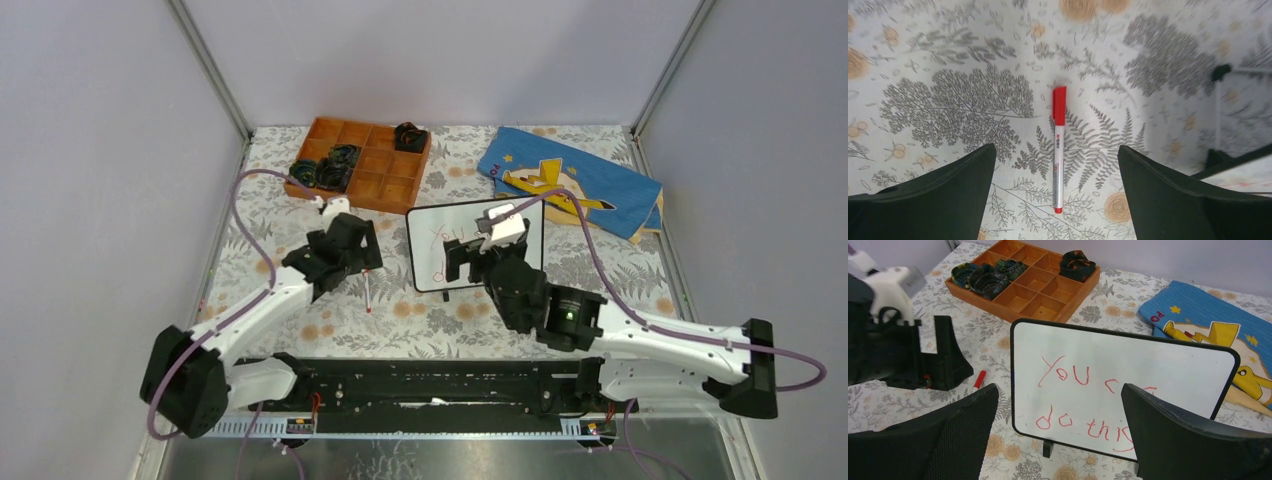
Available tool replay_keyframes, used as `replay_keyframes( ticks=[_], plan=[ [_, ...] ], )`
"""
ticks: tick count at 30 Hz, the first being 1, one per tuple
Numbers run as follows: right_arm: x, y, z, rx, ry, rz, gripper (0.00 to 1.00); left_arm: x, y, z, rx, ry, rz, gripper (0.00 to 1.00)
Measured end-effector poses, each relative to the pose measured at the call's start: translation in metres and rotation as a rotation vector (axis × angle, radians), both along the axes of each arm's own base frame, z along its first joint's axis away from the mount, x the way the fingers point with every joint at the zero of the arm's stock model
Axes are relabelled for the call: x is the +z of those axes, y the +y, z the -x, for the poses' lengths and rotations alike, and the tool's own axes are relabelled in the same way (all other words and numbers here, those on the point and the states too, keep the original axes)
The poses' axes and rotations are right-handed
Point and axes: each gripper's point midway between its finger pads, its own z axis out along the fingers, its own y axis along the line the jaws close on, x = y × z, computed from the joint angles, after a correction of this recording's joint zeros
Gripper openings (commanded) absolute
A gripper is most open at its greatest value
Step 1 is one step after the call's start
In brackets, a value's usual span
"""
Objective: Write a sentence on the whiteboard
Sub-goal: Adjust the whiteboard marker at the center of the board.
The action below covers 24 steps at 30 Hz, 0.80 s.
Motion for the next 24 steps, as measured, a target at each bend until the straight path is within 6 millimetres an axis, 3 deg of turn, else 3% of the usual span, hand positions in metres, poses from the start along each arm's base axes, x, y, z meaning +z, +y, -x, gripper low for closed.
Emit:
replay_keyframes(
  ticks=[2,5,9,16,24],
  plan=[
    [-0.001,-0.006,0.003,0.007,0.004,-0.013,1.00,-0.021,-0.003,0.005,-0.020,0.085,-0.020,0.99],
    [-0.002,-0.019,0.009,0.007,0.008,-0.038,1.00,-0.035,-0.007,0.011,-0.047,0.152,-0.021,0.99],
    [-0.007,-0.031,0.011,-0.011,0.027,-0.044,1.00,-0.034,-0.013,0.014,-0.077,0.163,0.001,0.99],
    [-0.032,-0.035,0.007,-0.040,0.089,0.020,1.00,-0.034,-0.017,0.016,-0.099,0.171,0.017,0.98],
    [-0.034,-0.037,0.011,-0.023,0.114,0.008,1.00,-0.071,-0.012,0.015,-0.098,0.310,-0.030,0.83]
  ],
)
